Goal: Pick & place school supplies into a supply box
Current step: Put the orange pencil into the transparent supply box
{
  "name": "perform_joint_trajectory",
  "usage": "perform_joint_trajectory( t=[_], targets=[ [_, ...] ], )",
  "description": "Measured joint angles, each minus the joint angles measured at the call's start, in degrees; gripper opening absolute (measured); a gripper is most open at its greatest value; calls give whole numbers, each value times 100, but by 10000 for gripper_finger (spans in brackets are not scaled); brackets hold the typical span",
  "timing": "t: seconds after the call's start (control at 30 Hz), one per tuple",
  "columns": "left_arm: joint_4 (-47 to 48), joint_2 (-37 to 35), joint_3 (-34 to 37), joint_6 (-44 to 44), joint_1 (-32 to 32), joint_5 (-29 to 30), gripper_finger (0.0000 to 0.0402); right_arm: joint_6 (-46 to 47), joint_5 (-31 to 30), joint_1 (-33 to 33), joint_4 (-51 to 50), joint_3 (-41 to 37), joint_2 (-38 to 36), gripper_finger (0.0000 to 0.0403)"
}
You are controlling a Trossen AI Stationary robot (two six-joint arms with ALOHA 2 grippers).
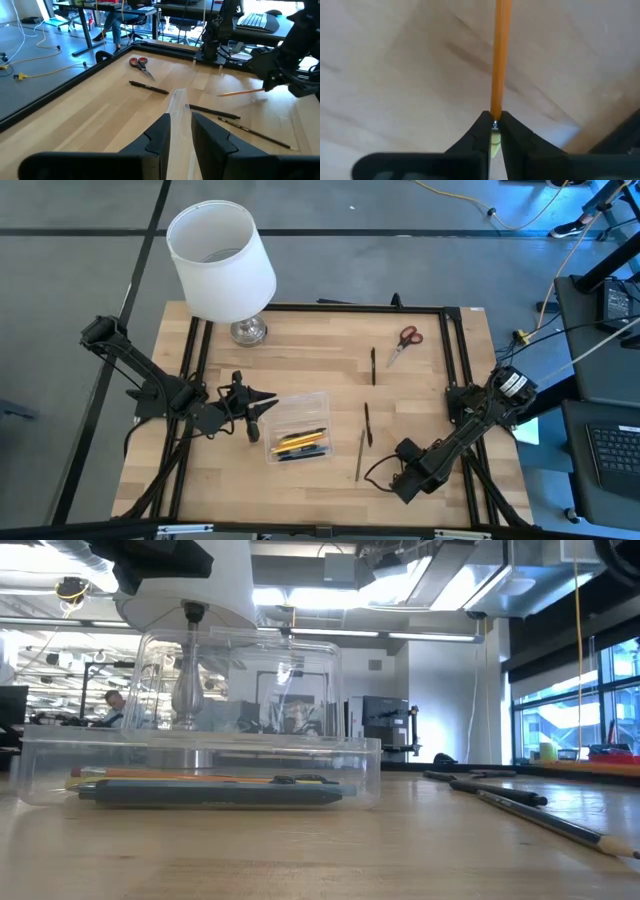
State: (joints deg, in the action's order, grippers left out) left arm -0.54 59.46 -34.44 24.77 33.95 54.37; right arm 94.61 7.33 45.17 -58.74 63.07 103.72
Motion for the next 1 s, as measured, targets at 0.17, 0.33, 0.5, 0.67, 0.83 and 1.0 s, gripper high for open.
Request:
perform_joint_trajectory(
  t=[0.17,0.33,0.5,0.67,0.83,1.0],
  targets=[
    [-2,0,0,-4,0,2,72,-206,-297,-7,-555,384,-7,35],
    [-2,0,0,-2,-1,1,72,-970,-851,-193,-603,820,-13,33],
    [-4,0,0,0,0,0,72,-2052,-1314,-563,-508,1165,-22,33],
    [-4,0,0,1,0,0,72,-3207,-1338,-1113,27,1222,-22,31],
    [-4,0,0,0,0,-2,72,-4554,-1302,-1515,856,1226,-22,30],
    [-4,0,0,0,0,-4,72,-5583,-1303,-1800,1372,1226,-22,30]
  ],
)
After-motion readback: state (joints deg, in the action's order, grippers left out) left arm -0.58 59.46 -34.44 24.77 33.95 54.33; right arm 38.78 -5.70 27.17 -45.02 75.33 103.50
